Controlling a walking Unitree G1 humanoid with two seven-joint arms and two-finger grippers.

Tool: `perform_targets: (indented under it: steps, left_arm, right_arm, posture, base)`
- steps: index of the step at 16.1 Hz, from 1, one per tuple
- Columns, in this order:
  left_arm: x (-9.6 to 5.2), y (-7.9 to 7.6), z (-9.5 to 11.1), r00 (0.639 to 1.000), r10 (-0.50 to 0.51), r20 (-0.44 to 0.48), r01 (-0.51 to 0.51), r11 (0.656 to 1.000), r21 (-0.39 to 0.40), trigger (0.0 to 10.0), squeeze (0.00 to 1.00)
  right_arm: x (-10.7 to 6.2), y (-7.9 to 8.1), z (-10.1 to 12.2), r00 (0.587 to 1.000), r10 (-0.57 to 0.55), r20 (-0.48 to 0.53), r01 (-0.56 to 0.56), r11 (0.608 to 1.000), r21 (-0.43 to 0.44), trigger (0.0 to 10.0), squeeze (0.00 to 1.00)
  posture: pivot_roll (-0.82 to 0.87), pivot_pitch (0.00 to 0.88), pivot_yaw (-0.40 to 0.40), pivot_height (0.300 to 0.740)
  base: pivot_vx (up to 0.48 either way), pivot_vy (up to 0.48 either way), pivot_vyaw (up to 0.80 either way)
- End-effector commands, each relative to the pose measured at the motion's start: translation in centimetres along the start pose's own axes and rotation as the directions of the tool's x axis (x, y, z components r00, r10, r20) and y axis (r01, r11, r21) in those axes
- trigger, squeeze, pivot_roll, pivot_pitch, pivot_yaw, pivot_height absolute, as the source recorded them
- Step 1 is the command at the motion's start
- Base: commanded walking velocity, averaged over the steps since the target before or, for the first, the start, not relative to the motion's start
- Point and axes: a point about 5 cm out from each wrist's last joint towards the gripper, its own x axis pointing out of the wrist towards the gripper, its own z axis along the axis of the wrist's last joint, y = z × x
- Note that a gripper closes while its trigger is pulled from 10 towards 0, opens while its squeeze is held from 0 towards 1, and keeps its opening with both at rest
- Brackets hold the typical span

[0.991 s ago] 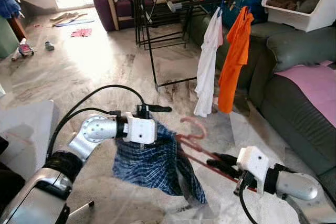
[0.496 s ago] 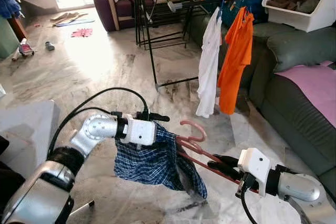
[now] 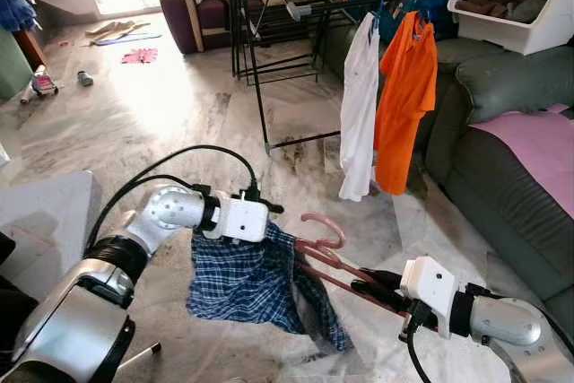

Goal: Hang hanger

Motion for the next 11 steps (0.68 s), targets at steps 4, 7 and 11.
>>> perform_targets:
  steps: [4,7,11]
  left_arm:
    - [0.26,-0.25,-0.32,0.998,-0.053,-0.036,0.053,0.999,-0.010,0.0,0.00]
    - [0.05,-0.28,-0.54,0.993,-0.097,-0.061,0.097,0.995,-0.014,0.0,0.00]
    - [-0.28,0.42,-0.47,0.994,-0.091,-0.068,0.091,0.996,-0.017,0.0,0.00]
  right_arm:
    - [0.24,-0.04,0.92,1.000,0.018,0.023,-0.017,0.999,-0.040,10.0,0.00]
    - [0.31,0.22,0.72,1.000,0.025,0.015,-0.025,0.999,-0.049,10.0,0.00]
    - [0.48,-0.24,0.66,1.000,0.023,0.011,-0.023,0.998,-0.055,10.0,0.00]
  posture:
    - [-0.11,0.008,0.024,0.740]
    - [-0.10,0.000,0.024,0.740]
    - [-0.08,0.003,0.015,0.740]
  base:
    - [0.000,0.000,0.00]
    - [0.000,0.000,0.00]
    - [0.000,0.000,0.00]
